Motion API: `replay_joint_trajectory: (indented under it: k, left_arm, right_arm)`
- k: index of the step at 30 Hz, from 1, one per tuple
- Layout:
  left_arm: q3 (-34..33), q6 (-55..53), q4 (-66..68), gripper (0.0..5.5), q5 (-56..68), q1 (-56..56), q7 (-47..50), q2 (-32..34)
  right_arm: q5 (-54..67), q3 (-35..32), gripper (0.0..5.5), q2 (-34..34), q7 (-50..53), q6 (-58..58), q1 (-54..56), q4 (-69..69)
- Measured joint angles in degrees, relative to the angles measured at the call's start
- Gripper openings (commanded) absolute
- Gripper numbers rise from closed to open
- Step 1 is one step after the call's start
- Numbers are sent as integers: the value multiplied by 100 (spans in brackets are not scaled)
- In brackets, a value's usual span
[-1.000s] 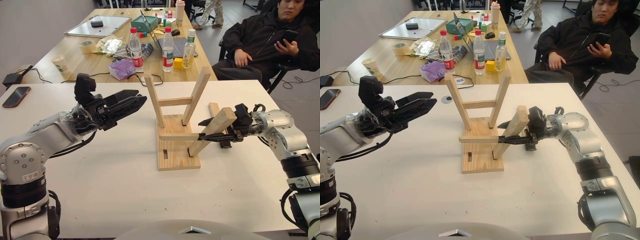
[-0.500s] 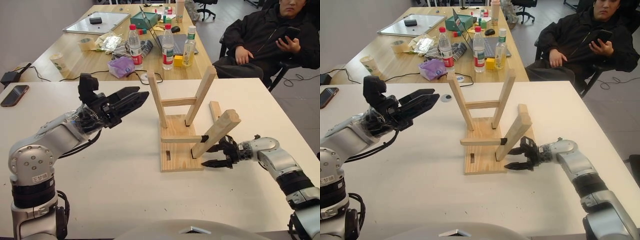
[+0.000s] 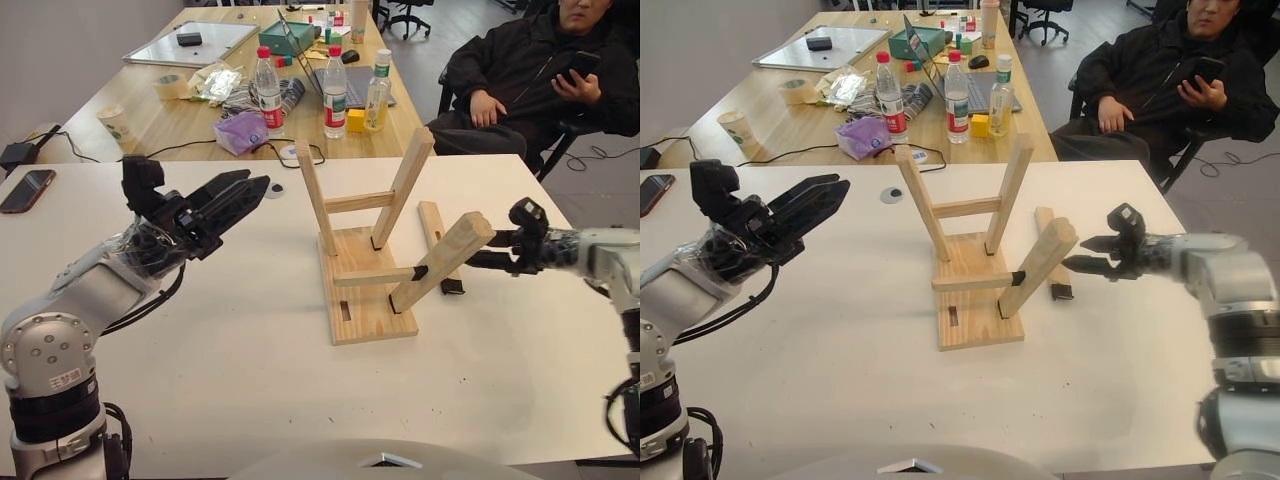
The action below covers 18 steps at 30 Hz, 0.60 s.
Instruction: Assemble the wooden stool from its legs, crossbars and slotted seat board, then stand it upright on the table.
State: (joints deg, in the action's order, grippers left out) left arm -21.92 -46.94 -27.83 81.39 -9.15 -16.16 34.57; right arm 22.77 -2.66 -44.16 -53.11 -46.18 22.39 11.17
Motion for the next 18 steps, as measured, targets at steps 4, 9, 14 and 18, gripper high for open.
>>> replay_joint_trajectory:
  k: [4,9,14,18]
  left_arm:
    - [30,209,-64,339,-30,41,346,-209]
    - [-61,562,-79,339,24,92,673,-517]
    - [-50,719,12,339,9,121,754,-613]
    - [-29,807,10,339,-46,217,834,-691]
  right_arm:
    - [3,-629,426,875,1550,-451,-656,-740]
    - [-498,-777,426,1676,3070,-303,-1383,-1269]
    - [-592,-590,426,1926,3506,-128,-1651,-1630]
    - [-647,-621,426,2105,3742,-162,-1623,-1728]
